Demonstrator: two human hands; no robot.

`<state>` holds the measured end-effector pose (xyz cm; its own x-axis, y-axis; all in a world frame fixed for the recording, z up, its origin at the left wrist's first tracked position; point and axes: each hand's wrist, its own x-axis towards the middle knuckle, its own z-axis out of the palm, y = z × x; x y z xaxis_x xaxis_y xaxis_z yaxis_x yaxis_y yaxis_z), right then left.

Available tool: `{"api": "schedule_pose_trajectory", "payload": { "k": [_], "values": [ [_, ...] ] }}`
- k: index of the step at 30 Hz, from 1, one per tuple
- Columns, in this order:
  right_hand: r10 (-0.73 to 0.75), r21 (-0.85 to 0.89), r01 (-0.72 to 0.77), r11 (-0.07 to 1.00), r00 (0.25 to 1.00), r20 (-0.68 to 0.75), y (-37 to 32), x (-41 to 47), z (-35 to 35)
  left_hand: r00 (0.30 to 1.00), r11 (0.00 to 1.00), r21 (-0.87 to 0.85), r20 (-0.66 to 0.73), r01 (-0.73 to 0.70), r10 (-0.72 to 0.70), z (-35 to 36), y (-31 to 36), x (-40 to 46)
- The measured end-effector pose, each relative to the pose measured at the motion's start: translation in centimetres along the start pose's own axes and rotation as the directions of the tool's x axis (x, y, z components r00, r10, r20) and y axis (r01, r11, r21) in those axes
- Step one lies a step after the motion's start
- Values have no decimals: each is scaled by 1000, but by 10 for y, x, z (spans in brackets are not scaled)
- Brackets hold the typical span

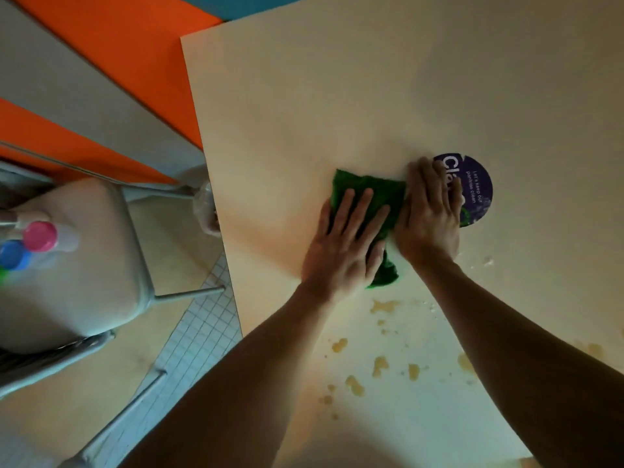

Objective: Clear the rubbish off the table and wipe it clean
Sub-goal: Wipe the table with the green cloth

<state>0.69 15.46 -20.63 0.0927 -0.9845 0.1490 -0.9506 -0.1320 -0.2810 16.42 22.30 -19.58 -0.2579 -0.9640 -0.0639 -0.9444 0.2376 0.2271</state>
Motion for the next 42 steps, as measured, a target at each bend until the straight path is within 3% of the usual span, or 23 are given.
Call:
{"api": "schedule_pose_trajectory", "payload": {
  "k": [3, 6, 8, 10, 13, 15, 17, 20, 22, 24, 26, 28, 30, 34, 37, 39, 42],
  "values": [
    [5, 20, -5, 1000, 1000, 4, 1, 1, 0, 1000, 998, 57, 7, -12, 12, -9, -23, -52],
    [6, -4, -5, 1000, 999, 31, 1, 0, 0, 948, 946, 57, -33, 319, -318, -10, -43, -106],
    [-2, -22, 4, 1000, 998, 68, 1, 1, 0, 814, 813, 37, -27, 581, -580, -9, -38, -133],
    [-8, -25, 11, 1000, 994, 105, 3, 2, -2, 670, 670, -12, -33, 742, -742, -6, -19, -136],
    [-53, 2, 54, 999, 988, 148, 8, 3, -5, 452, 454, -138, -47, 880, -891, 0, 14, -102],
    [-82, 33, 78, 996, 985, 150, 14, 4, -8, 387, 385, -187, -25, 904, -922, 5, 36, -67],
    [-97, 59, 90, 994, 985, 142, 18, 6, -10, 476, 471, -171, -18, 865, -879, 11, 57, -37],
    [-105, 92, 91, 992, 982, 157, 20, 6, -13, 729, 727, -105, -24, 678, -684, 18, 84, -9],
    [-106, 104, 87, 991, 975, 194, 22, 7, -15, 856, 855, -52, 7, 517, -517, 19, 86, -11],
    [-114, 109, 90, 990, 965, 237, 23, 8, -18, 926, 926, 2, 39, 377, -376, 17, 75, -28],
    [-117, 126, 85, 988, 956, 270, 23, 9, -21, 950, 951, 16, 37, 309, -309, 14, 62, -56],
    [-129, 132, 93, 987, 946, 297, 24, 10, -22, 926, 926, 14, 7, 377, -377, 14, 53, -90],
    [-160, 125, 126, 984, 935, 317, 28, 11, -23, 848, 848, 19, -21, 530, -530, 15, 48, -129],
    [-204, 75, 190, 979, 914, 350, 38, 0, -26, 568, 569, -62, -34, 820, -823, 19, 66, -189],
    [-201, 50, 196, 979, 917, 344, 40, -11, -31, 387, 387, -140, -29, 911, -922, 27, 101, -187],
    [-198, 41, 196, 980, 912, 359, 40, -15, -34, 366, 364, -174, -18, 915, -930, 32, 122, -167],
    [-213, 39, 214, 976, 901, 378, 42, -23, -40, 505, 505, -140, -40, 852, -862, 37, 150, -139]
  ]
}}
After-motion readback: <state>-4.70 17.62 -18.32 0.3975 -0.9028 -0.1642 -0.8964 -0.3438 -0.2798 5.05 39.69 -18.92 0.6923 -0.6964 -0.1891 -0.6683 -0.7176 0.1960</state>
